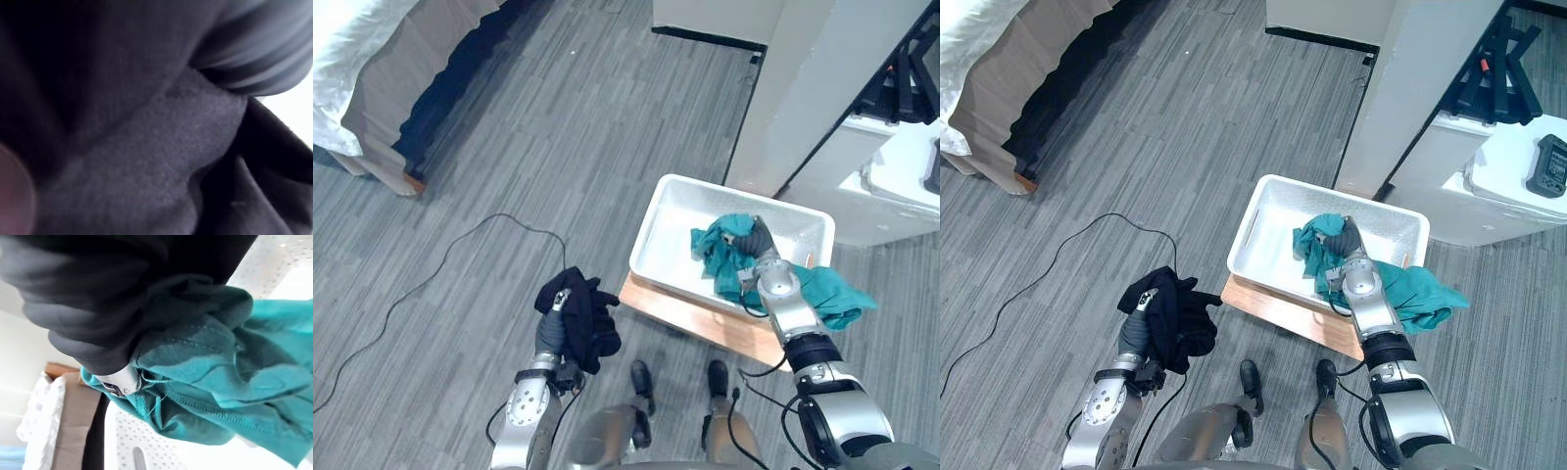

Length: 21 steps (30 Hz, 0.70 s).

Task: Tidy the bed and pick cloth on bed and put in laundry

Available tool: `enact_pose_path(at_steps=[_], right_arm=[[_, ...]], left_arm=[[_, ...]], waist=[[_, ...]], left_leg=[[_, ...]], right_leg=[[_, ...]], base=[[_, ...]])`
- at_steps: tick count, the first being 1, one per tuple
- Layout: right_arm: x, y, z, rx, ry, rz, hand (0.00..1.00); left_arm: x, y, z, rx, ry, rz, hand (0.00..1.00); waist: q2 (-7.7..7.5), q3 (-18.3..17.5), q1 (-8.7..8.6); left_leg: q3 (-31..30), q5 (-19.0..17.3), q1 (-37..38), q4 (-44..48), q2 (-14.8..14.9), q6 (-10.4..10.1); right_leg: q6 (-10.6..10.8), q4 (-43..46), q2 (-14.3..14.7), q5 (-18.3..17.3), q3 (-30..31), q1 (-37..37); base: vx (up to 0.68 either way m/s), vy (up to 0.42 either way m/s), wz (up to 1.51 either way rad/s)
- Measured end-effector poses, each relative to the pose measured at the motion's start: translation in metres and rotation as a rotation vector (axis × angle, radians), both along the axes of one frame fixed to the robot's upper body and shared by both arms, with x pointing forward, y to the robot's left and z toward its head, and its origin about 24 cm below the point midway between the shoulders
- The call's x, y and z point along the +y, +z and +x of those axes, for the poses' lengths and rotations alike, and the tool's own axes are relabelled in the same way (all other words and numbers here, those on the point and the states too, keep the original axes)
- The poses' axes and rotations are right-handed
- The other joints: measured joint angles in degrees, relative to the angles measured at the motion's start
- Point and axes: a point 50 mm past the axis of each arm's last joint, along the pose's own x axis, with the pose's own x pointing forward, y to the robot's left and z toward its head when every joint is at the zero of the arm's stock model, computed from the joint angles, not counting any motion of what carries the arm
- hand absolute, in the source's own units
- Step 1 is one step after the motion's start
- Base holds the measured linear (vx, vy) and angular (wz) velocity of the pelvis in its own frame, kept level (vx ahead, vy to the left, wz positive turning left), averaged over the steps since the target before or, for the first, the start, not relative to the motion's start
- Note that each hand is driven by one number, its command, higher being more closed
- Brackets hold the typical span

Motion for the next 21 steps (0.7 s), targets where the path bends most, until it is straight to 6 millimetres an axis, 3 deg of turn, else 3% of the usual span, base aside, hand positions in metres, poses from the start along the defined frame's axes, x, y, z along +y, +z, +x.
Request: enact_pose_path(at_steps=[3, 8, 11, 13, 18, 21], right_arm=[[-0.003, 0.003, -0.006, -0.021, -0.007, -0.119, 0.0], [-0.02, 0.011, -0.034, -0.104, -0.057, -0.36, 0.0], [-0.033, 0.013, -0.051, -0.124, -0.103, -0.5, 0.0], [-0.042, 0.009, -0.063, -0.109, -0.13, -0.549, 0.0], [-0.056, 0.004, -0.084, -0.075, -0.19, -0.585, 0.0], [-0.061, -0.002, -0.094, -0.05, -0.216, -0.554, 0.0]], left_arm=[[0.001, 0.023, 0.002, -0.098, -0.013, 0.006, 1.0], [0.011, 0.063, 0.004, -0.283, 0.015, 0.027, 1.0], [0.022, 0.08, 0.008, -0.36, 0.076, 0.078, 1.0], [0.025, 0.087, 0.013, -0.389, 0.112, 0.119, 1.0], [0.025, 0.108, 0.027, -0.482, 0.181, 0.175, 1.0], [0.026, 0.12, 0.051, -0.525, 0.236, 0.188, 1.0]], waist=[[-0.02, 0.0, -0.3], [-0.24, -0.1, -1.94], [-1.62, -1.2, -3.15], [-2.69, -3.0, -3.39], [-3.29, -5.5, -5.28], [-3.31, -6.7, -6.43]], left_leg=[[1.3, 0.0, 2.2, -0.1, 0.5, -0.1], [3.0, -0.3, 7.6, -2.5, 0.8, -0.3], [4.5, -0.2, 9.9, -4.2, 0.6, -0.5], [5.7, 0.0, 11.2, -5.2, 0.6, -0.7], [7.2, 0.1, 13.3, -5.7, 1.0, -0.9], [8.8, 0.1, 13.9, -5.7, 1.0, -0.9]], right_leg=[[0.0, 0.0, 0.5, 0.0, 1.2, 1.5], [0.5, -0.4, 0.7, -0.3, 2.3, 5.2], [1.8, -0.5, 0.7, -1.4, 2.7, 6.4], [2.2, -0.7, 0.9, -2.2, 3.0, 6.8], [2.2, -1.1, 1.5, -2.2, 4.2, 8.2], [2.2, -1.2, 1.9, -2.1, 5.6, 8.1]], base=[[0.0, -0.031, -0.21], [-0.02, -0.022, -0.19], [-0.04, -0.029, -0.23], [-0.02, -0.053, -0.29], [-0.01, -0.039, -0.16], [-0.04, -0.026, -0.18]])
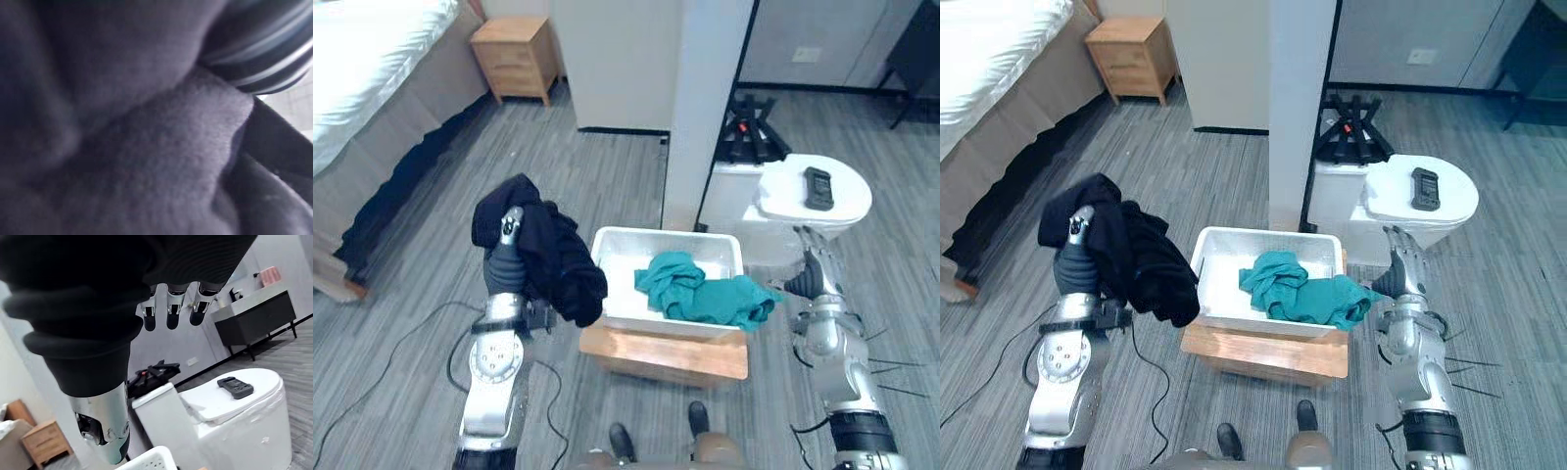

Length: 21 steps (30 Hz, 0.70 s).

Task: Tidy the bed and pick cloth on bed and put in laundry

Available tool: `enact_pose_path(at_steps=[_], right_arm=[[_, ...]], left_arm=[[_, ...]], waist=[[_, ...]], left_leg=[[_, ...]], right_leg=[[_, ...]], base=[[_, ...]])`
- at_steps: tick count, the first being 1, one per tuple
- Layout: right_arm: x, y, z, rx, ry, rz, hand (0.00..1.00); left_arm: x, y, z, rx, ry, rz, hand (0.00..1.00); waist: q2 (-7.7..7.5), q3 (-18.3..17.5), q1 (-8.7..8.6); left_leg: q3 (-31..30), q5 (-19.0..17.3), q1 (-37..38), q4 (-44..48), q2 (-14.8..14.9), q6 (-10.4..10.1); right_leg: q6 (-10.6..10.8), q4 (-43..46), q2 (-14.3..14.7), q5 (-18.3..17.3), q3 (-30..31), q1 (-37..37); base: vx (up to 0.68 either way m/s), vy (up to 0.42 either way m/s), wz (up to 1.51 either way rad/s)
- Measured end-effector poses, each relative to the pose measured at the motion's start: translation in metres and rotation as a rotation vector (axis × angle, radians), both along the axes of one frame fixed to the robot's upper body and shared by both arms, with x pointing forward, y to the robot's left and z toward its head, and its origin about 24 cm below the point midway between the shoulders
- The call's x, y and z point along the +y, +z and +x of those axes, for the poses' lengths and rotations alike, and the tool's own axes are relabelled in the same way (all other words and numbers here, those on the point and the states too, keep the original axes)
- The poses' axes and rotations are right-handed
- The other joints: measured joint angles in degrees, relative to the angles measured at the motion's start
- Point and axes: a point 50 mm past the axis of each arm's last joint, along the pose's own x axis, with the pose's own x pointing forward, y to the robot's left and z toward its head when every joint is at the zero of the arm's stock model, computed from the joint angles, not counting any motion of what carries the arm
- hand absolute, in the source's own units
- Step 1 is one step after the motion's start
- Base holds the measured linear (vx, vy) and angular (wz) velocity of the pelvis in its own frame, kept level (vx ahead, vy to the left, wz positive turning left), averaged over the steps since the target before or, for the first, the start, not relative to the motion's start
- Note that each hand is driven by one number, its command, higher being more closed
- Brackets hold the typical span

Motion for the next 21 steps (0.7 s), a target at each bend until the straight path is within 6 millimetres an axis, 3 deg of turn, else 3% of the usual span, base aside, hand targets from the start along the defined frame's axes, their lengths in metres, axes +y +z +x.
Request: enact_pose_path(at_steps=[5, 7, 11, 17, 18, 21], right_arm=[[0.005, -0.006, -0.017, -0.004, -0.018, 0.074, 0.0], [0.006, -0.01, -0.027, -0.002, -0.024, 0.09, 0.0], [0.01, -0.019, -0.044, 0.031, -0.02, 0.086, 0.0], [0.029, -0.028, -0.061, 0.05, 0.01, 0.129, 0.0], [0.033, -0.029, -0.06, 0.048, 0.017, 0.138, 0.0], [0.039, -0.027, -0.055, 0.024, 0.021, 0.163, 0.0]], left_arm=[[0.007, -0.003, 0.045, 0.077, 0.136, 0.073, 1.0], [0.009, -0.003, 0.062, 0.123, 0.179, 0.133, 1.0], [0.0, -0.005, 0.071, 0.154, 0.181, 0.17, 1.0], [-0.031, -0.032, 0.079, 0.267, 0.097, 0.177, 1.0], [-0.037, -0.04, 0.08, 0.298, 0.082, 0.188, 0.0], [-0.047, -0.061, 0.083, 0.402, 0.046, 0.21, 0.0]], waist=[[-0.05, 0.0, -2.33], [-0.18, 0.0, -4.22], [-0.4, 0.3, -6.24], [-1.36, 2.2, -6.2], [-1.26, 2.9, -6.11], [-0.69, 4.4, -6.02]], left_leg=[[3.4, -0.1, -0.5, 0.0, 0.0, 0.0], [6.0, -0.1, -2.3, 0.0, 0.0, 0.1], [10.4, -0.6, -4.9, 0.0, 0.2, -0.1], [16.2, -3.5, -7.1, 3.3, 2.7, -1.3], [16.4, -4.1, -8.2, 5.1, 3.6, -1.4], [17.1, -5.3, -10.0, 8.8, 5.1, -1.5]], right_leg=[[-0.1, 0.2, 0.6, 0.4, 3.5, -2.2], [0.0, 0.3, 0.8, 1.4, 6.2, -5.2], [0.4, 0.4, 1.4, 2.5, 10.1, -9.3], [0.1, 0.8, 2.6, 3.2, 11.0, -12.4], [0.3, 0.8, 2.7, 3.4, 10.7, -13.0], [0.5, 0.9, 2.7, 3.8, 9.4, -13.5]], base=[[-0.05, -0.018, -0.37], [-0.04, -0.021, -0.6], [0.01, -0.038, -0.62], [0.09, -0.104, -0.36], [0.11, -0.092, 0.01], [0.09, -0.058, 0.1]])
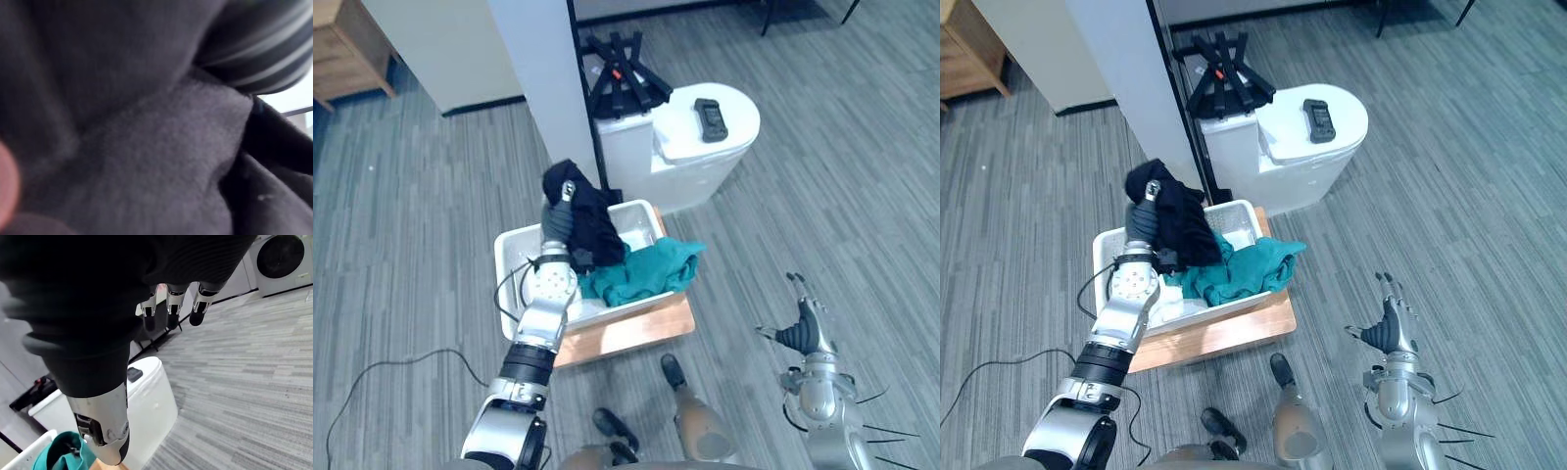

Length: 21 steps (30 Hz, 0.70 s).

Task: Tidy the bed and pick cloth on bed and put in laundry

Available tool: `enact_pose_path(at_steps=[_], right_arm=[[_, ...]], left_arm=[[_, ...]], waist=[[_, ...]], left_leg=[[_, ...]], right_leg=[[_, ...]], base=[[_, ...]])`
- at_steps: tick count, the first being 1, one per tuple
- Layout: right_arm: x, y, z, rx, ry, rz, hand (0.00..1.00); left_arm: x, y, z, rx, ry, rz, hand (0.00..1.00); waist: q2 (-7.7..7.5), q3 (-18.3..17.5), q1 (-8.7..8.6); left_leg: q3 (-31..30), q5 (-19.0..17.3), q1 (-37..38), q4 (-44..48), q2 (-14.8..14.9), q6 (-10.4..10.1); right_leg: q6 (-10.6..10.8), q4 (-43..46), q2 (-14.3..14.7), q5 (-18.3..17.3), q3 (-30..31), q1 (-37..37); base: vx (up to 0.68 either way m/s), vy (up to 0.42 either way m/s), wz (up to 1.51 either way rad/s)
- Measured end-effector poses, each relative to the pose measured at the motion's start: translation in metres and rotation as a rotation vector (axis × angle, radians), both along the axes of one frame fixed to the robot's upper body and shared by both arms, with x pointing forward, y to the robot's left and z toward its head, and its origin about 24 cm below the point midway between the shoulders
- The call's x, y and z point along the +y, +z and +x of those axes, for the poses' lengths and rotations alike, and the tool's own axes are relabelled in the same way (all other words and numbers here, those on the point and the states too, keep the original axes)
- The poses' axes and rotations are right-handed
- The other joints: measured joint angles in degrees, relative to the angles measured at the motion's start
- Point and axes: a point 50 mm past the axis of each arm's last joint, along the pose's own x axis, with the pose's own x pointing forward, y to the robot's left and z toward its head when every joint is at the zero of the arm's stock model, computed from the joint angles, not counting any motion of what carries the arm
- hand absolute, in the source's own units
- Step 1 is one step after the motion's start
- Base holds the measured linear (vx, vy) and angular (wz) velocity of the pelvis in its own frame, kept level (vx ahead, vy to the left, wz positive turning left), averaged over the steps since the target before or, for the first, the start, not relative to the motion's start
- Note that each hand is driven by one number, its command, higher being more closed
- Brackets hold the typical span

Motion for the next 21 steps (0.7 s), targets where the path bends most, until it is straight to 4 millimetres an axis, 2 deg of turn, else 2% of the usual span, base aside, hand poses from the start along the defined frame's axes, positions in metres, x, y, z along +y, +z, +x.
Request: enact_pose_path(at_steps=[3, 7, 10, 12, 14, 16, 17, 19, 21], right_arm=[[0.006, 0.001, 0.003, -0.022, 0.006, 0.019, 0.0], [0.007, -0.004, 0.004, -0.007, -0.003, 0.048, 0.0], [0.003, -0.021, 0.0, 0.064, -0.027, 0.075, 0.0], [-0.001, -0.033, -0.006, 0.113, -0.047, 0.097, 0.0], [-0.005, -0.042, -0.013, 0.157, -0.068, 0.107, 0.0], [-0.018, -0.054, -0.024, 0.224, -0.111, 0.114, 0.0], [-0.021, -0.058, -0.027, 0.247, -0.122, 0.117, 0.0], [-0.034, -0.072, -0.039, 0.328, -0.166, 0.125, 0.0], [-0.04, -0.081, -0.045, 0.371, -0.195, 0.138, 0.0]], left_arm=[[-0.004, -0.02, 0.0, 0.106, -0.024, 0.017, 0.0], [-0.006, -0.027, -0.002, 0.145, -0.031, 0.011, 0.0], [0.0, -0.036, -0.008, 0.172, -0.01, 0.008, 0.0], [0.011, -0.047, -0.015, 0.204, 0.031, 0.0, 0.0], [0.031, -0.055, -0.023, 0.226, 0.093, 0.001, 0.0], [0.067, -0.055, -0.035, 0.217, 0.179, 0.04, 0.0], [0.076, -0.054, -0.038, 0.212, 0.197, 0.047, 0.0], [0.105, -0.055, -0.05, 0.211, 0.266, 0.078, 0.0], [0.12, -0.062, -0.062, 0.24, 0.301, 0.087, 0.0]], waist=[[0.51, 0.4, 0.66], [1.48, 1.0, 2.51], [1.5, 1.0, 2.95], [1.49, 1.0, 2.91], [1.42, 0.9, 3.04], [1.44, 0.9, 2.98], [1.43, 0.9, 3.03], [1.33, 0.7, 3.13], [1.24, -0.7, 3.31]], left_leg=[[1.8, 0.0, 0.0, 1.0, 0.4, 0.0], [1.0, 0.0, 0.5, 0.9, 0.6, 0.0], [-0.4, 0.0, 1.7, 0.7, 0.6, -0.1], [-1.5, 0.0, 2.9, 0.3, 0.5, -0.1], [-2.3, -0.2, 4.2, -0.6, 0.3, -0.5], [-3.8, 0.5, 5.0, -1.7, -0.4, -1.3], [-4.1, 0.9, 5.3, -2.2, -0.5, -1.5], [-5.2, 2.3, 7.3, -4.7, -0.9, -1.9], [-5.8, 3.2, 8.2, -6.4, -1.3, -2.0]], right_leg=[[0.0, 0.1, -0.1, 0.0, -0.3, 0.2], [0.0, 0.9, 0.1, 0.0, -1.4, 0.6], [-0.1, 0.9, 0.0, -0.1, -2.4, 2.1], [-1.0, 1.0, -0.2, -0.9, -3.4, 4.0], [-1.3, 1.0, -0.2, -1.6, -3.7, 5.3], [-1.8, 1.0, -0.8, -3.1, -5.3, 6.4], [-1.9, 1.0, -0.8, -3.1, -5.5, 6.6], [-2.1, 0.7, -0.7, -3.5, -6.7, 8.4], [-2.2, 0.4, -0.6, -3.6, -7.3, 9.0]], base=[[0.05, -0.014, 0.11], [-0.02, -0.039, 0.09], [-0.05, -0.041, 0.19], [-0.07, -0.038, 0.28], [-0.07, -0.037, 0.21], [-0.07, -0.07, 0.31], [-0.06, -0.07, 0.3], [-0.04, -0.056, 0.24], [-0.02, -0.044, 0.15]])
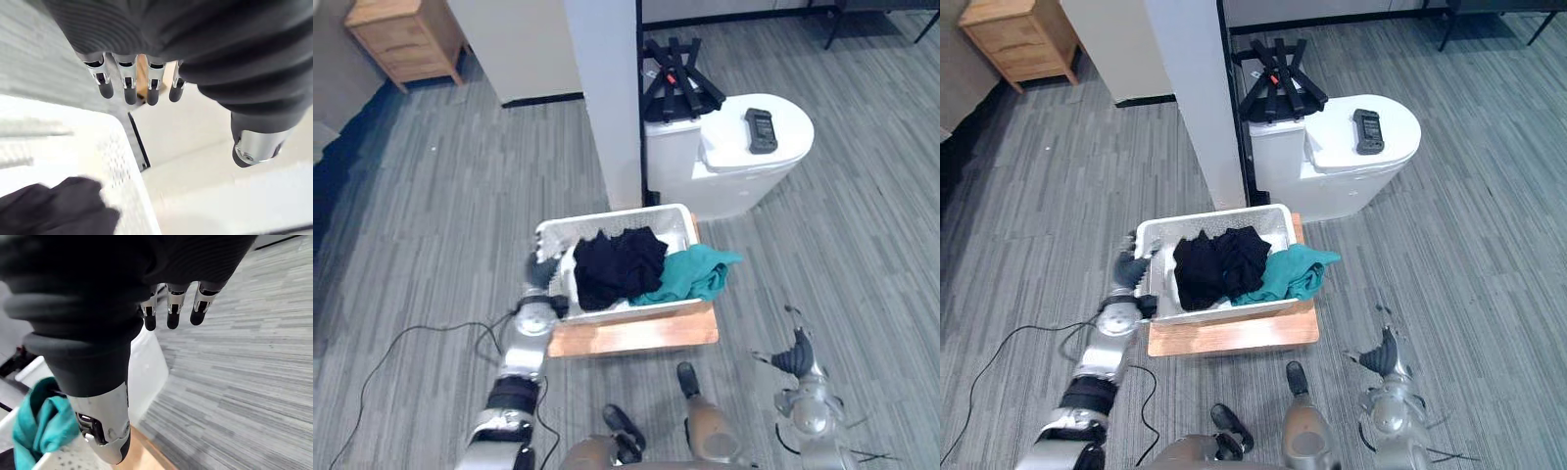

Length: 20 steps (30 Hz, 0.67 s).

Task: Tidy the bed and pick cloth on bed and put in laundry

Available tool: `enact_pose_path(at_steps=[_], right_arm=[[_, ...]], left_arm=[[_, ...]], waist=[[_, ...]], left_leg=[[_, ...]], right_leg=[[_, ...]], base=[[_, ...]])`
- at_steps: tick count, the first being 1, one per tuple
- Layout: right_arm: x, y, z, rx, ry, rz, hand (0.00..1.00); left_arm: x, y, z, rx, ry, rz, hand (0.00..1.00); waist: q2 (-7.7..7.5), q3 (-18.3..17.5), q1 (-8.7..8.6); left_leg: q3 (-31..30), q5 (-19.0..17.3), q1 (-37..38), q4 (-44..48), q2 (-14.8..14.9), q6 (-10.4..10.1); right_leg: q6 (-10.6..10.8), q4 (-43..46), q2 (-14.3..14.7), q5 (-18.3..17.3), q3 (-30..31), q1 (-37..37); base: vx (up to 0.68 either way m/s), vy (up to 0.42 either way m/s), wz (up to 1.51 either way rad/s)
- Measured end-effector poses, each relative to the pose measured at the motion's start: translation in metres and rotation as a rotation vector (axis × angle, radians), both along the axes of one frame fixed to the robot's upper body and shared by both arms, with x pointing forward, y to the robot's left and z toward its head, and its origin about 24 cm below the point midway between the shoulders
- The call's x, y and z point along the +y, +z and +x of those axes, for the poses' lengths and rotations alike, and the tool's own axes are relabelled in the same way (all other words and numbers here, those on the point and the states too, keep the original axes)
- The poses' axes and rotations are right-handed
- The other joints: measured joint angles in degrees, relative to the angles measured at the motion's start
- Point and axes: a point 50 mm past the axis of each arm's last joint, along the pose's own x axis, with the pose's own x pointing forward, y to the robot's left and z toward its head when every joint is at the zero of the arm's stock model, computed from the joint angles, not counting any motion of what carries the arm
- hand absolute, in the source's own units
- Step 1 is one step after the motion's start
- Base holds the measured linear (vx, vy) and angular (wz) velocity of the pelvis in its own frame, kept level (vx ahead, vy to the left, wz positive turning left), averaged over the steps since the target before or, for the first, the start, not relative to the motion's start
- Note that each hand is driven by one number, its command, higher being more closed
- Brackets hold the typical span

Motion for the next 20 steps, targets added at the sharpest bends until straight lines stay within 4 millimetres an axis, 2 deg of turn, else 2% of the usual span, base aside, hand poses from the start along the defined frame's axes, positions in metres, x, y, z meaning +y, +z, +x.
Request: enact_pose_path(at_steps=[4, 5, 6, 8, 11, 13, 14, 16, 17, 19, 20], right_arm=[[-0.007, -0.019, -0.012, 0.081, -0.063, 0.043, 0.0], [-0.008, -0.024, -0.014, 0.099, -0.078, 0.059, 0.0], [-0.009, -0.03, -0.018, 0.128, -0.098, 0.074, 0.0], [-0.012, -0.039, -0.026, 0.171, -0.132, 0.105, 0.0], [-0.012, -0.059, -0.047, 0.255, -0.226, 0.181, 0.0], [-0.005, -0.069, -0.053, 0.29, -0.257, 0.228, 0.0], [-0.003, -0.071, -0.055, 0.298, -0.269, 0.246, 0.0], [0.004, -0.079, -0.063, 0.32, -0.325, 0.3, 0.0], [0.006, -0.08, -0.065, 0.326, -0.337, 0.311, 0.0], [0.008, -0.086, -0.072, 0.345, -0.387, 0.353, 0.0], [0.009, -0.087, -0.072, 0.345, -0.393, 0.363, 0.0]], left_arm=[[0.007, -0.02, -0.021, 0.08, 0.006, -0.024, 0.0], [0.008, -0.025, -0.027, 0.099, 0.011, -0.026, 0.0], [0.009, -0.032, -0.035, 0.126, 0.015, -0.034, 0.0], [0.01, -0.043, -0.047, 0.169, 0.019, -0.052, 0.0], [0.016, -0.086, -0.09, 0.317, 0.138, -0.189, 0.0], [0.018, -0.116, -0.132, 0.454, 0.241, -0.265, 0.0], [0.017, -0.123, -0.144, 0.492, 0.274, -0.291, 0.0], [0.009, -0.146, -0.18, 0.614, 0.373, -0.379, 0.0], [0.006, -0.15, -0.188, 0.637, 0.395, -0.399, 0.0], [-0.004, -0.164, -0.216, 0.724, 0.469, -0.467, 0.0], [-0.006, -0.166, -0.221, 0.743, 0.482, -0.48, 0.0]], waist=[[-0.61, -2.1, 0.12], [-0.84, -2.3, 0.38], [-1.01, -2.7, 1.5], [-1.04, -3.4, 1.95], [-0.85, -4.5, 2.9], [-0.94, -5.6, 3.02], [-0.99, -5.7, 3.1], [-1.11, -6.1, 4.84], [-1.12, -6.3, 5.15], [-1.05, -7.3, 6.23], [-1.05, -7.3, 6.18]], left_leg=[[-2.2, 1.4, 1.7, -1.8, -0.3, 0.6], [-2.3, 1.4, 2.2, -1.8, -0.3, 0.6], [-2.3, 1.4, 2.6, -1.9, -0.3, 0.6], [-2.9, 1.4, 2.7, -2.0, -0.4, 0.7], [-3.9, 1.6, 4.1, -2.1, -0.4, 0.9], [-4.0, 1.5, 4.6, -2.2, -0.2, 0.9], [-3.9, 1.5, 4.7, -2.2, -0.2, 0.8], [-3.7, 1.2, 5.5, -2.4, 0.0, 0.4], [-3.6, 1.2, 5.6, -2.4, 0.0, 0.4], [-3.9, 1.0, 5.8, -2.5, 0.0, 0.4], [-4.0, 0.9, 5.8, -2.5, 0.0, 0.2]], right_leg=[[0.1, -0.6, 0.0, -0.2, -2.4, 2.3], [0.1, -0.6, 0.0, -0.3, -2.5, 2.7], [0.1, -0.6, 0.1, -0.4, -2.7, 3.0], [0.1, -0.5, -0.1, -1.0, -3.6, 3.5], [0.0, -0.5, -0.2, -1.8, -4.9, 5.5], [-0.1, -0.4, -0.2, -2.4, -5.4, 6.1], [-0.1, -0.4, -0.1, -2.5, -5.4, 6.3], [-0.3, -0.3, -0.1, -3.0, -5.5, 7.0], [-0.3, -0.3, -0.1, -3.1, -5.7, 7.2], [-0.8, -0.3, -0.1, -3.6, -6.1, 7.6], [-0.8, -0.3, -0.1, -3.6, -6.3, 7.6]], base=[[0.01, -0.029, 0.27], [0.01, -0.033, 0.12], [0.0, -0.026, 0.03], [0.0, -0.025, 0.16], [0.02, -0.028, 0.22], [0.0, -0.028, 0.11], [0.0, -0.029, 0.04], [0.0, 0.0, 0.0], [-0.04, -0.023, 0.06], [-0.05, -0.017, 0.11], [-0.04, -0.008, 0.07]])
